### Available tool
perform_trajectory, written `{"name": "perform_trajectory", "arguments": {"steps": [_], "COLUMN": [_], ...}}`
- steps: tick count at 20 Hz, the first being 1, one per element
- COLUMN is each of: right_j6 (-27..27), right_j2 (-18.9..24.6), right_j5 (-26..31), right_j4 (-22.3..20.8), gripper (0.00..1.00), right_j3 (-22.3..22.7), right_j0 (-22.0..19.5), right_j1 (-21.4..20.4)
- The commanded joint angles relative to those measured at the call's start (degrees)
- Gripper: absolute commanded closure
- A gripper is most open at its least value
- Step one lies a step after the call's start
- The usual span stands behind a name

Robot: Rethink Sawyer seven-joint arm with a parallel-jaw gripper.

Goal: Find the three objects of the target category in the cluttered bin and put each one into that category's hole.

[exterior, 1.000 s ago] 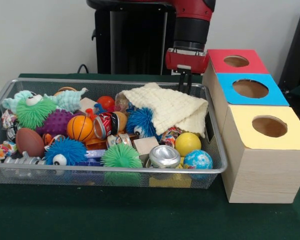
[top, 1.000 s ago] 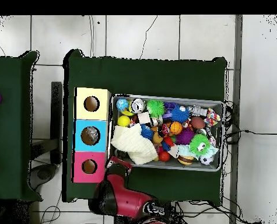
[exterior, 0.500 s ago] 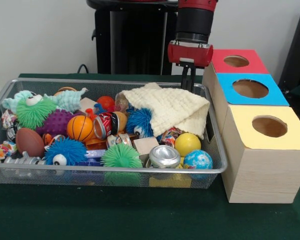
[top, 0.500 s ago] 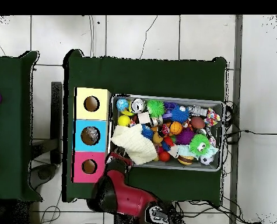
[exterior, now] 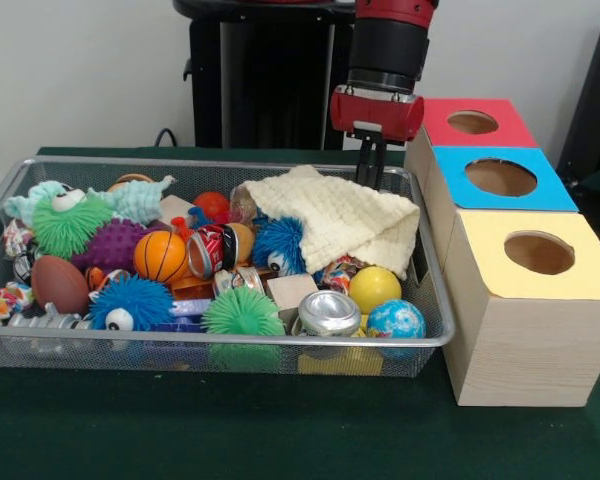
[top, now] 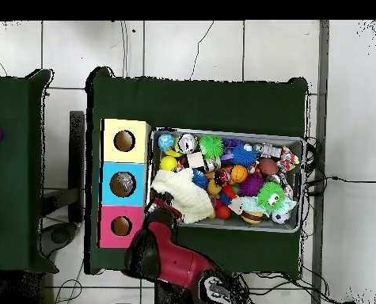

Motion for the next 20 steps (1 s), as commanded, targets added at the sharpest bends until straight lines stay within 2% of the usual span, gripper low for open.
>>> {"name": "perform_trajectory", "arguments": {"steps": [1, 6, 10, 14, 17, 20], "right_j6": [11.2, 9.9, 9.7, 5.2, 3.1, 3.7], "right_j2": [3.6, 1.8, 2.8, 5.2, 5.2, 4.8], "right_j5": [5.3, 4.2, 3.0, 9.4, 13.7, 14.5], "right_j4": [7.7, 11.6, 8.9, 3.6, 2.7, 2.4], "gripper": [1.0, 1.0, 1.0, 1.0, 1.0, 1.0], "right_j3": [-10.2, -11.8, -13.6, -17.6, -18.8, -18.8], "right_j0": [1.4, 4.7, 2.9, -2.8, -4.0, -3.7], "right_j1": [0.7, 2.5, 4.7, 5.0, 3.7, 3.4]}}
